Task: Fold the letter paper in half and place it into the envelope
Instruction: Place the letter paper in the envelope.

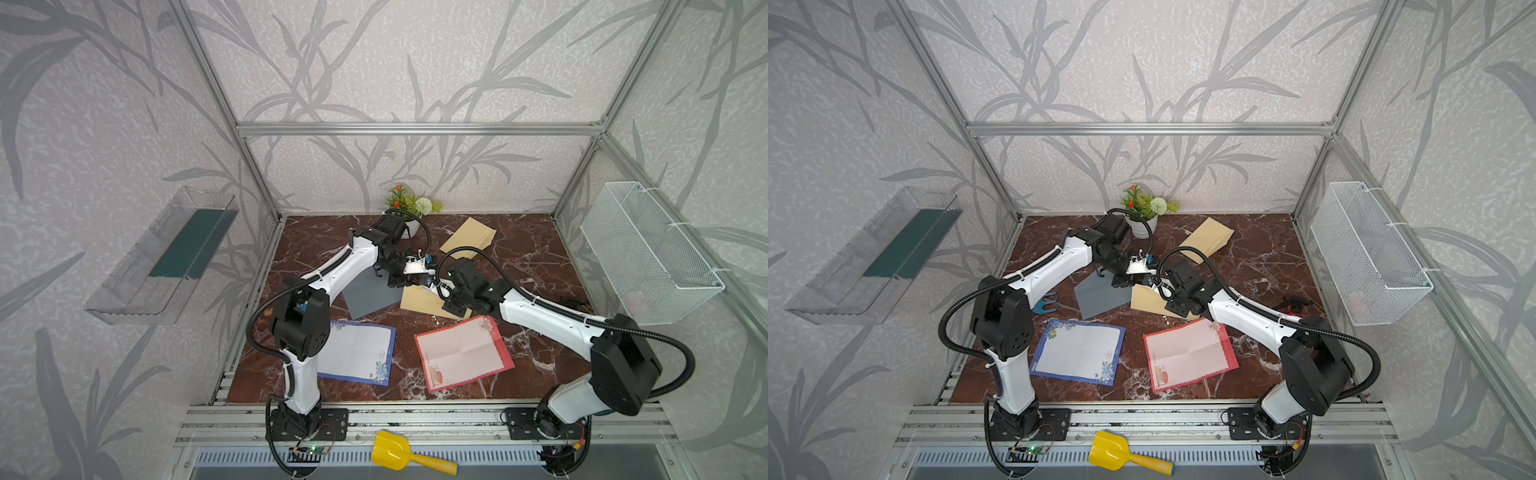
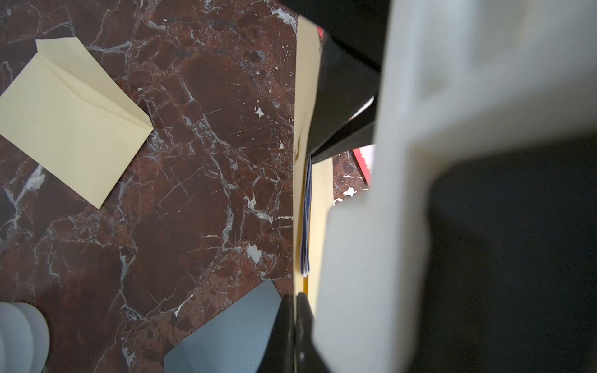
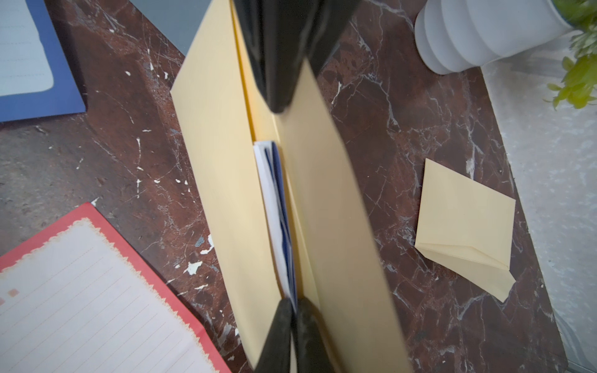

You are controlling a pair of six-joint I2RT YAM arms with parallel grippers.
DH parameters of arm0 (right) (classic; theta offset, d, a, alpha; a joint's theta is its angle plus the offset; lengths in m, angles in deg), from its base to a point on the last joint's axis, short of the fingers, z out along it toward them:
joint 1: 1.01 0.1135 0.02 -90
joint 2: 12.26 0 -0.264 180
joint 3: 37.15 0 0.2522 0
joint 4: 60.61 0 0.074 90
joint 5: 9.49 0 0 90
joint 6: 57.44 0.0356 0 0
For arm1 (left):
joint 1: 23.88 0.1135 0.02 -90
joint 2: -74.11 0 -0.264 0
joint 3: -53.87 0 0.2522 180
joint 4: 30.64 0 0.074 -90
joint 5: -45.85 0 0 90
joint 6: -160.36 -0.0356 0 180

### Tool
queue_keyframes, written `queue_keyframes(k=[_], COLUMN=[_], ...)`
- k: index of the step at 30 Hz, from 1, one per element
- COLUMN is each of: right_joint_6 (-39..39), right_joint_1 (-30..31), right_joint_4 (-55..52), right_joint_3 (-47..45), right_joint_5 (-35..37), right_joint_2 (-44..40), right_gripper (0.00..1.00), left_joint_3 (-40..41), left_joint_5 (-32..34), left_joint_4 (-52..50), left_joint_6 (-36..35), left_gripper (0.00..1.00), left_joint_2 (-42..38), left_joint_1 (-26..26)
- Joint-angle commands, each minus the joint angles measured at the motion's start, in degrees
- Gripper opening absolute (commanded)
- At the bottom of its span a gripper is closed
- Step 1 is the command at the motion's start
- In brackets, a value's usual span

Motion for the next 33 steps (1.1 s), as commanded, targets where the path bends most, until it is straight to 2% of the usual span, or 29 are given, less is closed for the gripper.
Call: queue_keyframes(k=[1,4,8,17,20,24,29,33], right_joint_6=[1.7,2.9,3.7,4.9,5.9,6.8,9.2,12.9], right_joint_1=[0.4,0.4,0.4,0.4,0.4,0.4,-1.5,-4.3], right_joint_4=[0.0,0.2,0.6,1.0,0.4,-0.5,-1.9,1.1], right_joint_3=[1.6,1.9,1.7,1.9,2.5,2.9,2.0,-2.0], right_joint_5=[0.0,-0.1,-1.6,-2.5,-3.1,-4.2,-8.3,-12.4], right_joint_2=[1.7,1.9,0.2,0.7,1.5,-0.1,-6.2,-13.6], right_gripper=[0.10,0.13,0.22,0.18,0.19,0.33,0.46,0.55], left_joint_3=[-1.9,-1.9,-2.0,-2.0,-2.0,-2.0,-1.6,-0.1], left_joint_5=[-2.5,-2.5,-2.3,-2.4,-2.6,-2.1,-0.7,2.0], left_joint_4=[-1.7,-1.9,-1.9,-2.1,-2.1,-1.7,1.3,7.5], left_joint_6=[-0.8,-0.8,-0.8,-0.9,-0.9,-0.5,2.4,8.8], left_gripper=[0.00,0.00,0.00,0.00,0.00,0.00,0.00,0.00], left_joint_2=[0.4,0.5,0.6,0.7,0.7,0.9,0.9,-0.1], left_joint_1=[-0.2,-0.1,0.0,0.2,0.2,0.2,0.6,1.0])
